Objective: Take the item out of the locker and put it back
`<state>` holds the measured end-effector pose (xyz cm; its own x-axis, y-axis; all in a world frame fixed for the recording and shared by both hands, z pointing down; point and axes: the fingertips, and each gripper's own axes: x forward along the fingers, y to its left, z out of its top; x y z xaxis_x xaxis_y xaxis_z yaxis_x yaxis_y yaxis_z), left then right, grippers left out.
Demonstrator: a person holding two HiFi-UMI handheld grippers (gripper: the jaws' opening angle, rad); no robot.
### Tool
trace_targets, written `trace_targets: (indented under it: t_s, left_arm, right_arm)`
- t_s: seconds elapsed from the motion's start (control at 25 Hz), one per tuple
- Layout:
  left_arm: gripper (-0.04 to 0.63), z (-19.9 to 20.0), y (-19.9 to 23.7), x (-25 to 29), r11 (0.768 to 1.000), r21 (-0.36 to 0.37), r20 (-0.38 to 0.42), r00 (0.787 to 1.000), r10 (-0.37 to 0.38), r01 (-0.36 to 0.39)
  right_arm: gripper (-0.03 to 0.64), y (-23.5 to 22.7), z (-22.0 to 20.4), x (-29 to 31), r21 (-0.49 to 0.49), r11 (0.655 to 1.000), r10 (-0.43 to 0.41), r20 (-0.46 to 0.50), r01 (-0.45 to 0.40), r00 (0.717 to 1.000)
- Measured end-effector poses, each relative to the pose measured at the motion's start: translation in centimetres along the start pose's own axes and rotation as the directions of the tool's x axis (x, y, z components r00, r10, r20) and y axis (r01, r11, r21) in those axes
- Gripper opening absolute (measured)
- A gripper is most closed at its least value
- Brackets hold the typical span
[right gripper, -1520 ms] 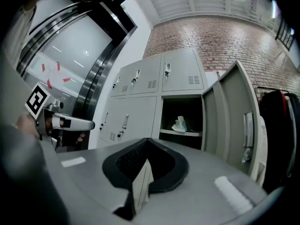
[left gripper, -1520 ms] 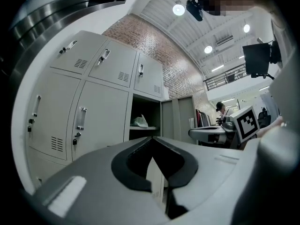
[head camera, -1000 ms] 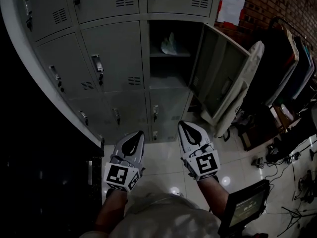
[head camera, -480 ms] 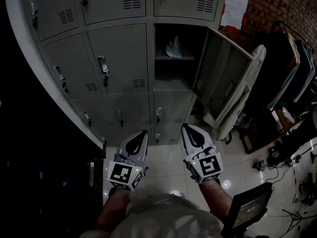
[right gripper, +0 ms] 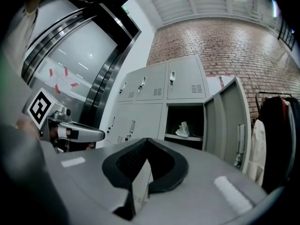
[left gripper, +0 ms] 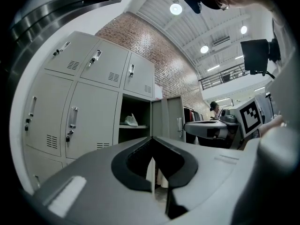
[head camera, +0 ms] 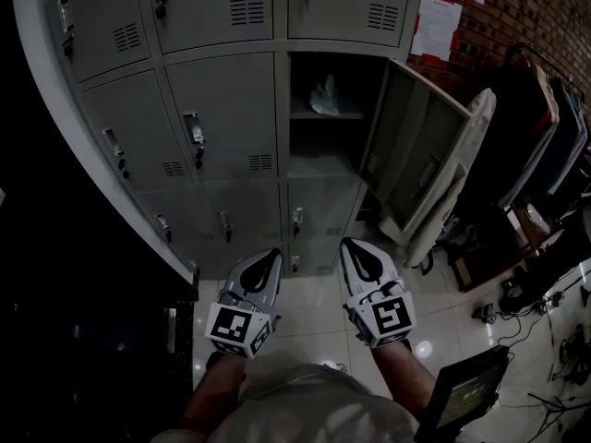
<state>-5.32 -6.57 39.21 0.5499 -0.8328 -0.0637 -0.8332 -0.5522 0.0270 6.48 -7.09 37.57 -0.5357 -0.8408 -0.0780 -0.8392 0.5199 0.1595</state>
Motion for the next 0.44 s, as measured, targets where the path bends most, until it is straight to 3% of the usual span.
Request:
trace_targets:
  t_s: [0.44]
  left_arm:
    - [0.005, -0.6, -0.8, 1.2, 1.000, 0.011, -0.035, 0.999, -0.020, 0.020]
  right_arm:
    - [0.002, -0.8, -0.4, 0.2, 0.017, 1.000, 0.002, -0.022, -0.001, 1.000]
